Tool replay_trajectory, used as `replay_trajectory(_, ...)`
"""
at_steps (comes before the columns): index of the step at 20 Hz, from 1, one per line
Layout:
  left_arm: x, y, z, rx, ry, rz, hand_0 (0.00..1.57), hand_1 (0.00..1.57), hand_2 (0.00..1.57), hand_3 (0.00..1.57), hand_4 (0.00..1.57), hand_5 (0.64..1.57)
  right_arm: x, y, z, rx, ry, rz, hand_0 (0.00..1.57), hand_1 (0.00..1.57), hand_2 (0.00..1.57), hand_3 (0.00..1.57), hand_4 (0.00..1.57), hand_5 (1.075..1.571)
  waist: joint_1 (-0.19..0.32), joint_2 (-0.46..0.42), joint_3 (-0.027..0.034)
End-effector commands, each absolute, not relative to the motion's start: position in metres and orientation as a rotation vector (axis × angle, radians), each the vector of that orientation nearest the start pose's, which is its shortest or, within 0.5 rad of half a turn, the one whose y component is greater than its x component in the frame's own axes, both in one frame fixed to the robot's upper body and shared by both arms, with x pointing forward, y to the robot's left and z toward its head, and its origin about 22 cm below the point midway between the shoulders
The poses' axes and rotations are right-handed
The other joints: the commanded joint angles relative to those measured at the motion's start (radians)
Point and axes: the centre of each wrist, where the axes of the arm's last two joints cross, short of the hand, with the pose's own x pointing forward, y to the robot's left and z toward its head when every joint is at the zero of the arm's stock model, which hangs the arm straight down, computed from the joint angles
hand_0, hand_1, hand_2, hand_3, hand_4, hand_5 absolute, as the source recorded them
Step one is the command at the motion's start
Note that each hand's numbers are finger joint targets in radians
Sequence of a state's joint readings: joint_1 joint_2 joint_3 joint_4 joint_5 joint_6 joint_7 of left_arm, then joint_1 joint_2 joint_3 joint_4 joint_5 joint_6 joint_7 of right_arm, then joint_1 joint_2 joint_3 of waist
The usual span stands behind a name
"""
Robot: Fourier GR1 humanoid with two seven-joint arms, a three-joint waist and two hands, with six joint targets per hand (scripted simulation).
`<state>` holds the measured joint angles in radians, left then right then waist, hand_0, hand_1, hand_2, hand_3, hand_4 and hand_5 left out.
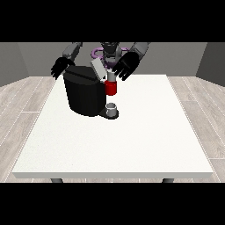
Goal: Insert the coffee pod into the coffee machine and close the lid
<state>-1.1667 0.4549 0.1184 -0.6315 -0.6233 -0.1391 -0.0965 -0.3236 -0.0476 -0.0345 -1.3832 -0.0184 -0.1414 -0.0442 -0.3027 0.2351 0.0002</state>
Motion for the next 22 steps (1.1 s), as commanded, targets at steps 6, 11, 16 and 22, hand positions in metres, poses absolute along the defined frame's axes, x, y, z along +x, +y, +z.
replay_trajectory(6,0.463,0.246,0.246,0.721,-1.724,-0.861,1.18,1.18,1.26,1.19,0.5,1.571,0.323,-0.208,0.038,-0.067,-1.733,-0.05,0.0,0.0,0.0,0.0,0.5,1.571,0.018,0.038,0.0002)
replay_trajectory(11,0.463,0.245,0.227,0.671,-1.7,-0.913,1.2,1.2,1.28,1.21,0.52,1.571,0.324,-0.211,0.047,-0.058,-1.716,-0.087,0.0,0.0,0.0,0.0,0.51,1.571,0.039,0.005,0.0001)
replay_trajectory(16,0.465,0.237,0.223,0.686,-1.631,-0.898,1.19,1.19,1.25,1.18,0.49,1.571,0.318,-0.227,0.036,-0.082,-1.684,-0.068,0.0,0.0,0.0,0.0,0.48,1.571,0.022,-0.024,0.0001)
replay_trajectory(22,0.462,0.277,0.236,0.703,-1.691,-0.881,1.22,1.22,1.27,1.17,0.48,1.571,0.321,-0.217,0.053,-0.054,-1.791,-0.075,0.0,0.0,0.0,0.0,0.45,1.571,0.006,0.076,-0.0002)
